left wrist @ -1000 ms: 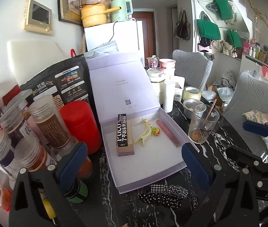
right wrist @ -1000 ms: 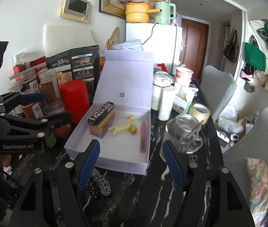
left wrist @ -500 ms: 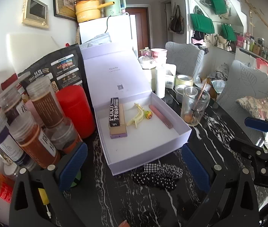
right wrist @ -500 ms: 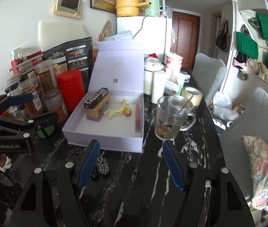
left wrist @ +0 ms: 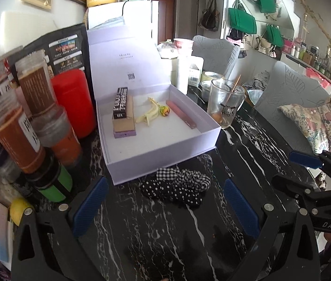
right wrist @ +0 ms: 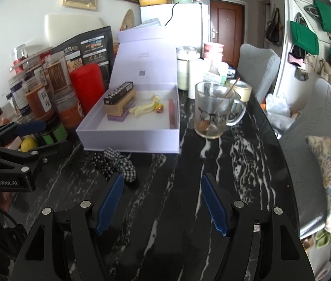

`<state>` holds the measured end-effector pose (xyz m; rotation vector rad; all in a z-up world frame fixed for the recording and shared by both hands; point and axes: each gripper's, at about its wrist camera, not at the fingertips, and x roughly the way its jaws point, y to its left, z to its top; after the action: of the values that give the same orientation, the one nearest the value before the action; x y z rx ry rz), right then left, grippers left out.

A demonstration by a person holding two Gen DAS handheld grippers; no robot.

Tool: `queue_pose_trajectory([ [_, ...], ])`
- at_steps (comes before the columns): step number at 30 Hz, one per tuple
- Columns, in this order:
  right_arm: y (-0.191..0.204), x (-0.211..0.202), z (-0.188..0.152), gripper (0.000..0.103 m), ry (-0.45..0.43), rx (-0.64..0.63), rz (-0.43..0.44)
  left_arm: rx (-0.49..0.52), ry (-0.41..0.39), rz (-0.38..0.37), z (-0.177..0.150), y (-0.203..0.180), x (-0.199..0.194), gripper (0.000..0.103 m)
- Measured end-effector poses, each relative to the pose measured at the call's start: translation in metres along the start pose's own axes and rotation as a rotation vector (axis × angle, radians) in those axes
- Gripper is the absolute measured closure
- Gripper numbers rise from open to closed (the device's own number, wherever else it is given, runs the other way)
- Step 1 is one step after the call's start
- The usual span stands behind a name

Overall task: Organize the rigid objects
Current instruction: 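Withdraw both tools from the white box toward the two scrunchies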

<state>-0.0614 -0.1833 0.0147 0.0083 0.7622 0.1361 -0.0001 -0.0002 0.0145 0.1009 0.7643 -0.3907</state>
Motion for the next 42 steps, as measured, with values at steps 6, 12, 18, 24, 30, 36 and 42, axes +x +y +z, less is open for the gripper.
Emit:
queue_pose_trajectory([
  [6,-0.002,0.011,-0.014,0.034,0.031,0.014,0.032,-0.017,0.042,-0.052,-0.012,0.000,0.015,0.001],
  [12,-0.010,0.026,-0.022,0.034,0.064,0.037,0.046,-0.003,0.039,-0.106,-0.018,-0.002,0.030,0.002],
  [18,-0.015,0.041,-0.025,0.034,0.100,0.048,0.047,0.045,0.062,-0.105,-0.018,-0.003,0.050,0.001],
  [24,-0.017,0.055,-0.022,0.034,0.129,0.050,0.053,0.060,0.099,-0.146,-0.018,0.003,0.072,0.001],
  [30,-0.017,0.072,-0.021,0.034,0.170,0.047,0.055,0.064,0.129,-0.174,-0.016,0.008,0.091,0.002],
  [36,-0.019,0.082,-0.019,0.034,0.193,0.052,0.058,0.086,0.187,-0.189,-0.017,0.008,0.109,0.001],
  [42,-0.020,0.086,-0.017,0.034,0.198,0.054,0.056,0.112,0.198,-0.191,-0.022,0.009,0.119,0.002],
])
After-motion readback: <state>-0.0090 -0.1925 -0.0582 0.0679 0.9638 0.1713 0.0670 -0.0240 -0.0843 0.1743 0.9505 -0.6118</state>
